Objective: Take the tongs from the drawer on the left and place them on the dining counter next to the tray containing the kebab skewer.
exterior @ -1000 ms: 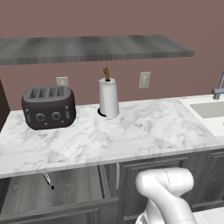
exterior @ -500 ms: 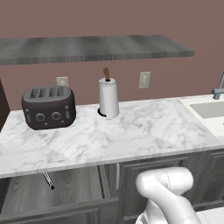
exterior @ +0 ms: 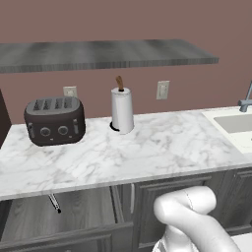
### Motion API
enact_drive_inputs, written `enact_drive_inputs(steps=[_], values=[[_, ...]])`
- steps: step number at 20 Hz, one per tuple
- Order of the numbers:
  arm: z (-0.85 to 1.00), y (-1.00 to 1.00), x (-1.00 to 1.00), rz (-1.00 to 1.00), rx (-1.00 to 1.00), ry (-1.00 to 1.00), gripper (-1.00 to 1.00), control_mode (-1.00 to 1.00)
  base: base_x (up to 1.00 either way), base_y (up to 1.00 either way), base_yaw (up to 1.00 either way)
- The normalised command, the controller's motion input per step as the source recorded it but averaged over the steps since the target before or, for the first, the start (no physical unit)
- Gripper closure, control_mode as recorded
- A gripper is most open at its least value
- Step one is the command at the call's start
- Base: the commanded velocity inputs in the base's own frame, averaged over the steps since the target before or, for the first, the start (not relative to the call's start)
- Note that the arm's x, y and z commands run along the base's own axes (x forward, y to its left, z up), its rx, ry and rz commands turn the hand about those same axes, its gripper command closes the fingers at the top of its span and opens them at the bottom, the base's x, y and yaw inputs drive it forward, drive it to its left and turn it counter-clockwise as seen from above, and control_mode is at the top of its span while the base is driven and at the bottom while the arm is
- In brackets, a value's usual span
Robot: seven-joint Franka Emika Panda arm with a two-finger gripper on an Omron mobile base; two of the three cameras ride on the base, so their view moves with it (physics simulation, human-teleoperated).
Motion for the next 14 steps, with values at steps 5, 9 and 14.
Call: enact_drive_inputs(steps=[5,9,14], values=[[0.39,-0.32,0.0,-0.03,0.13,0.12,-1.0,-1.0,0.0,0.0,0.0],[0.35,-0.24,0.0,-0.01,0.08,0.12,-1.0,-1.0,0.0,0.0,0.0],[0.3,-0.2,0.0,0.0,0.05,0.16,-1.0,-1.0,0.0,0.0,0.0]])
